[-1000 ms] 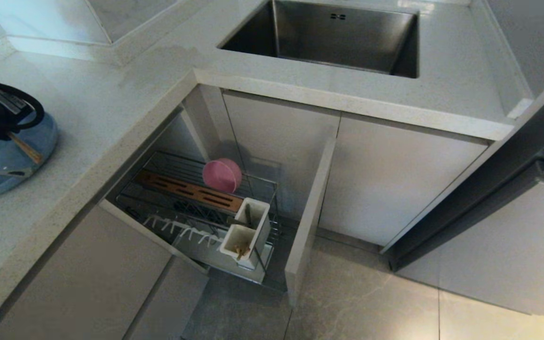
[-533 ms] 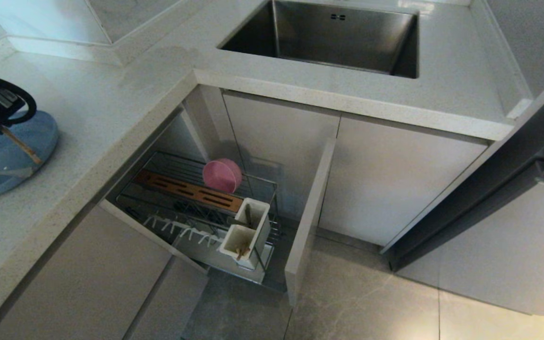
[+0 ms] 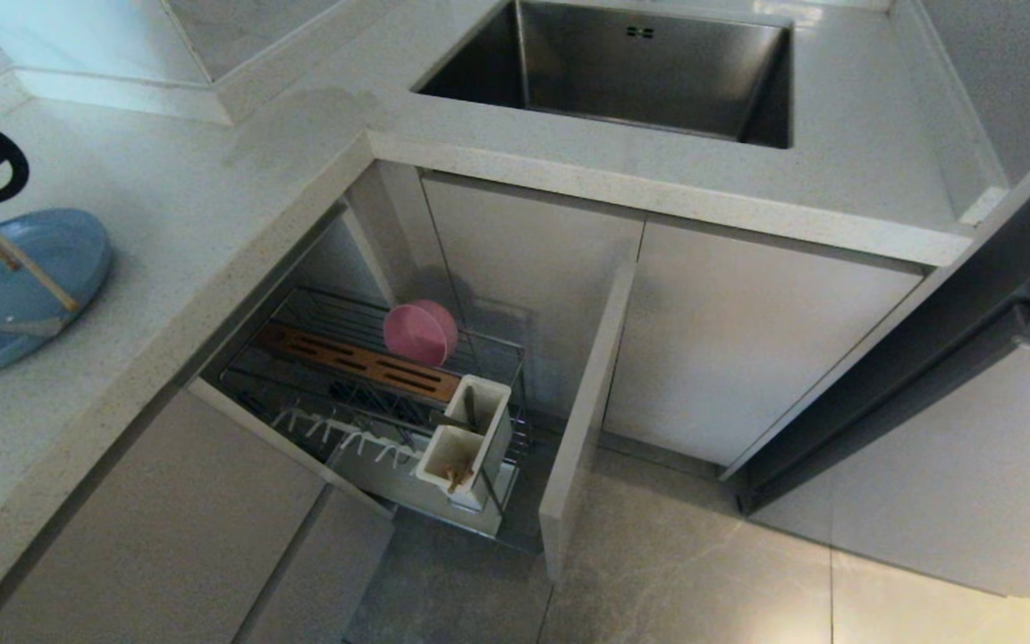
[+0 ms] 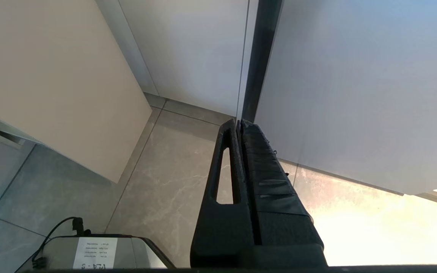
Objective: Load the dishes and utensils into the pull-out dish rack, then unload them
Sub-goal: Take the chopsticks out of the cupboard
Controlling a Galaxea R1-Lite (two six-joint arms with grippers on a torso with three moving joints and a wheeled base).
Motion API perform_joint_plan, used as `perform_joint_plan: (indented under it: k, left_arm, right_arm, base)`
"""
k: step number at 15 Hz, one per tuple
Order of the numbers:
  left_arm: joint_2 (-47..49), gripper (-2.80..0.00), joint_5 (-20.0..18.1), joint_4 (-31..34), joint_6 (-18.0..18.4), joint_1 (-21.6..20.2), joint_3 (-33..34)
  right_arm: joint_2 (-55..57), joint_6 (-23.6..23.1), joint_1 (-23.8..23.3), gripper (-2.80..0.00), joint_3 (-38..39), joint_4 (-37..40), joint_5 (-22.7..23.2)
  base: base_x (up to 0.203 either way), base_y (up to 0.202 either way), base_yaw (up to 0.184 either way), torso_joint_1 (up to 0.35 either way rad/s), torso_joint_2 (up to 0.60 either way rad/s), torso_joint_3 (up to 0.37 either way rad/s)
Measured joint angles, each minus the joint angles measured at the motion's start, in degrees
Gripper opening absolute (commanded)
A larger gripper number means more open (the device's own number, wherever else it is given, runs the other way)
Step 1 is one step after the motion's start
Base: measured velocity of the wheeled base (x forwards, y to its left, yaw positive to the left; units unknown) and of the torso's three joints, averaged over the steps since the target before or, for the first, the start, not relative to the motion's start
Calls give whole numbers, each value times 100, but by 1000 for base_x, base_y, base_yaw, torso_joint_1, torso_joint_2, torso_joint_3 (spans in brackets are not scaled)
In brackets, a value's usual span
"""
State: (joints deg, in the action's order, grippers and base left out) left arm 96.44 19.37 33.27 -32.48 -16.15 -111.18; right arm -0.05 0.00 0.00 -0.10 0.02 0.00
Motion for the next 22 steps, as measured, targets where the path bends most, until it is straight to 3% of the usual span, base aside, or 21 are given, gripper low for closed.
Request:
perform_joint_plan:
  k: [6,14,17,22]
  left_arm:
    - [-754,-280,-55,-367,868,523,174]
    - [-2100,-280,-72,-240,1897,2202,1217]
    - [-2416,-280,-57,595,2107,2678,1355]
    - [-2520,-280,-116,2367,2532,2960,1344]
  right_arm:
    - [0,0,0,-280,0,-1,0]
    - [0,0,0,-280,0,0,0]
    - [0,0,0,-280,0,0,0]
    - [0,0,0,-280,0,0,0]
  base:
    - [0,0,0,0,0,0]
    - [0,0,0,0,0,0]
    - [0,0,0,0,0,0]
    - [0,0,0,0,0,0]
